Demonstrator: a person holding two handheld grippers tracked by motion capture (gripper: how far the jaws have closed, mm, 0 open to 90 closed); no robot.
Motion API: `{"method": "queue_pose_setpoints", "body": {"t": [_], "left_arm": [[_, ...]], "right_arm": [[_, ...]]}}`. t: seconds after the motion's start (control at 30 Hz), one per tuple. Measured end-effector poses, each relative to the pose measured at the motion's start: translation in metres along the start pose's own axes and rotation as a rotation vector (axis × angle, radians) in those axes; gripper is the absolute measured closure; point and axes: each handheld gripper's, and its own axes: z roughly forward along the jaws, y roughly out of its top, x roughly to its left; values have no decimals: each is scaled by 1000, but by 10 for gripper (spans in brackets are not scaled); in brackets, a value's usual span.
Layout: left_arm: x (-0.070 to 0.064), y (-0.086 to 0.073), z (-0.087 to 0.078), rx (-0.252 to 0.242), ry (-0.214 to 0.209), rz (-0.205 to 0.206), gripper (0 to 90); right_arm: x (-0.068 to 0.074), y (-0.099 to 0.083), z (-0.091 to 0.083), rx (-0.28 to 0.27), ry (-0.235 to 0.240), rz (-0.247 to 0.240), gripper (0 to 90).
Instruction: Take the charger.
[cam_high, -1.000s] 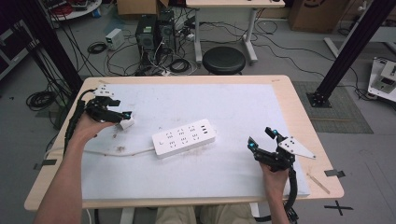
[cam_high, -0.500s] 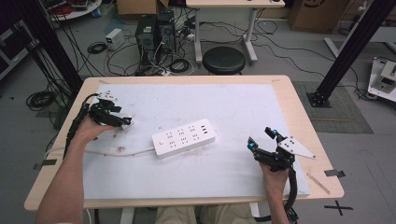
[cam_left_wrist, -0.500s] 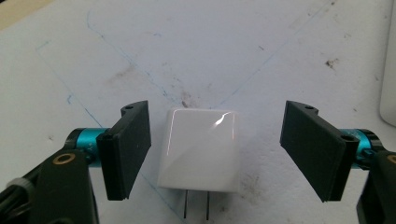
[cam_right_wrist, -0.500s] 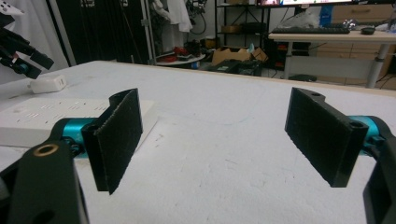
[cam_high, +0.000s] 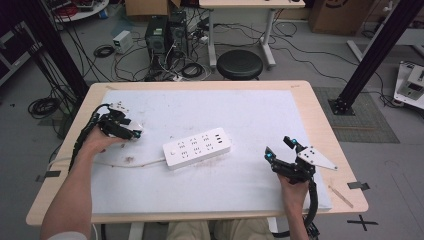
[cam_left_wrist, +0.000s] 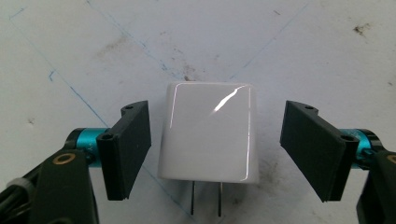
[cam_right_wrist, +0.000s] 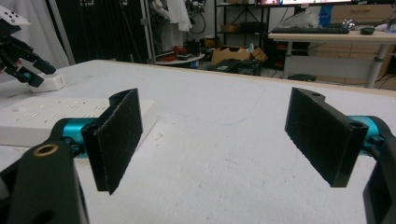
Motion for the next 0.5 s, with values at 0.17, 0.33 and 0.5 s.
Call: {"method": "queue_pose_setpoints", "body": {"t": [0.17, 0.33, 0.5], "left_arm": [[2, -2, 4, 9, 3, 12, 254], [4, -4, 4, 12, -8, 5, 268], [3, -8, 5, 25, -8, 9, 281]], "right_arm": [[0, 0, 0, -2, -3, -8, 195], [1, 0, 0, 3, -1, -6, 194], [0, 0, 1, 3, 2, -5, 194]]}}
